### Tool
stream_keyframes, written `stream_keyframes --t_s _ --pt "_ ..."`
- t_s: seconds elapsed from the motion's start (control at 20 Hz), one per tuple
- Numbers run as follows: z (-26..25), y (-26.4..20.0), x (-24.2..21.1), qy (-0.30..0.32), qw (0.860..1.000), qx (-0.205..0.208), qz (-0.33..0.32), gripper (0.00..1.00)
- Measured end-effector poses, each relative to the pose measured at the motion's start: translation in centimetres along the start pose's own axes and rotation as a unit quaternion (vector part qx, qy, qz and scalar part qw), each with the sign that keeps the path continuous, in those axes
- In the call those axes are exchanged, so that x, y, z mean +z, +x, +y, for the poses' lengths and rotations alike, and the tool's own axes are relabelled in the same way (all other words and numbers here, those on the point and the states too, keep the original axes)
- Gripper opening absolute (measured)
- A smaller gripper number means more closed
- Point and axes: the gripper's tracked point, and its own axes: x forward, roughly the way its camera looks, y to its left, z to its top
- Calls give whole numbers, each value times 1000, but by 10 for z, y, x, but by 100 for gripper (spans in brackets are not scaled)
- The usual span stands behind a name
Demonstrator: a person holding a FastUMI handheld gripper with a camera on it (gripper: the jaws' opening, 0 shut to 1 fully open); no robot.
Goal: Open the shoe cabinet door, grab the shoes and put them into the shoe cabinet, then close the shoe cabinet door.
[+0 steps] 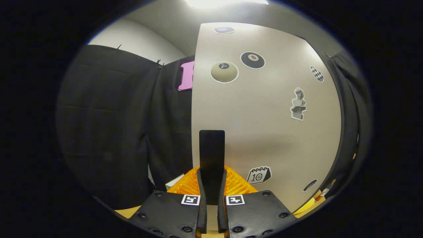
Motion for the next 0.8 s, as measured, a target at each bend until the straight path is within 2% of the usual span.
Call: stream_keyframes --t_s 0.6,0.8 --pt "-13 -40 0 6 1000 26 8 14" --pt "-19 -54 -1 6 1000 22 8 14"
